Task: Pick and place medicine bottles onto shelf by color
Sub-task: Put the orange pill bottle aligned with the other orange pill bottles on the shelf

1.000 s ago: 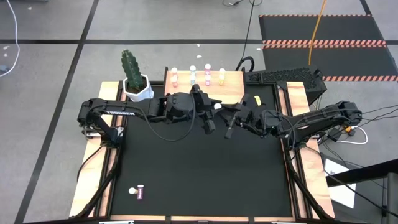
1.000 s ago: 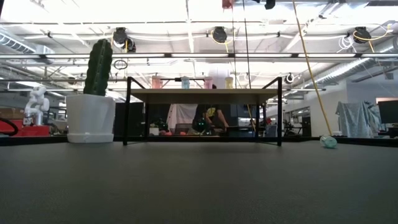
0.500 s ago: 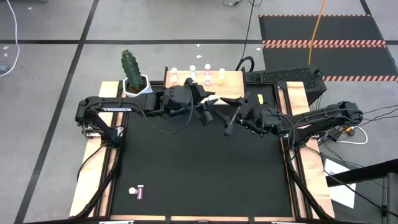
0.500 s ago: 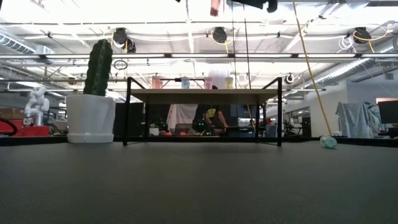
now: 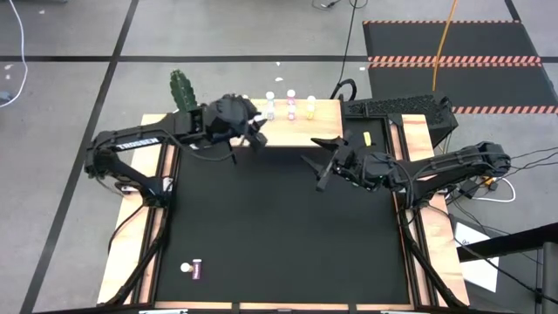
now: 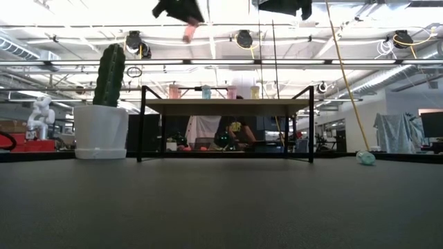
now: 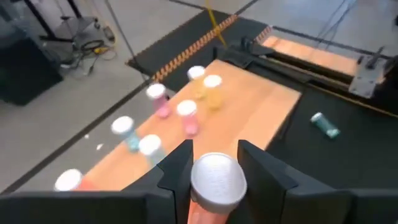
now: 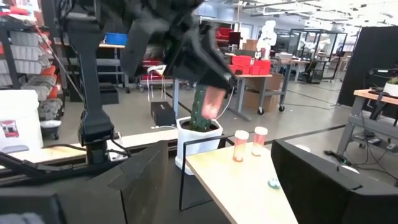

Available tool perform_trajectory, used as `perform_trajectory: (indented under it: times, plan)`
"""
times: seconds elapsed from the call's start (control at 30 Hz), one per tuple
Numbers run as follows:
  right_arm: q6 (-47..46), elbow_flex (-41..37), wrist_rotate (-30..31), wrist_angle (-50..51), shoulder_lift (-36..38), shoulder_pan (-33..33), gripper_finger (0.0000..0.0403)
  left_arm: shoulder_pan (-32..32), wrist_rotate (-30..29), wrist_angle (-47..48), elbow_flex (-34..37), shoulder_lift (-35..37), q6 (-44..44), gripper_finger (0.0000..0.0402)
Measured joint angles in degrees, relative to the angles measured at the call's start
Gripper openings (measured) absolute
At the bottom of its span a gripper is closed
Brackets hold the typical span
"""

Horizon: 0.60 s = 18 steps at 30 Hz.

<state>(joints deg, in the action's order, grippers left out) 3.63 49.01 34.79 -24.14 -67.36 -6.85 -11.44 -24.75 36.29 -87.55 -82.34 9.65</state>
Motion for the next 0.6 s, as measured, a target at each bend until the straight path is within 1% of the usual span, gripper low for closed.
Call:
perform_trajectory:
  times: [0.03,0.1,0.17,0.23,0.37,0.47,0.6]
  plan:
    - [-0.14,0.00,0.00,0.10,0.06,0.03,0.0283,-0.44,-0.03,-2.45,2.59,1.55,-0.30,0.0120]
    - [-0.09,0.00,0.02,0.79,0.30,0.02,0.0283,-1.05,-0.03,-10.31,8.79,4.68,-1.03,0.0121]
    - [-0.08,0.00,0.04,0.73,0.36,0.02,0.0283,-1.75,0.00,-17.04,16.29,8.02,-2.18,0.0119]
    - [-0.08,0.00,0.07,0.82,0.37,0.02,0.0283,-1.96,0.12,-26.92,23.67,10.91,-3.81,0.0118]
    - [-0.08,0.00,0.07,0.87,0.36,0.02,0.0283,-3.44,0.94,-41.73,37.60,14.41,-4.83,0.0122]
    - [-0.07,0.00,0.08,1.03,0.36,0.02,0.0283,-5.31,0.93,-49.84,44.51,14.70,-3.80,0.0126]
    - [-2.56,0.00,0.09,0.90,0.36,0.35,0.0283,-7.70,1.96,-56.46,49.90,14.77,-3.24,0.0120]
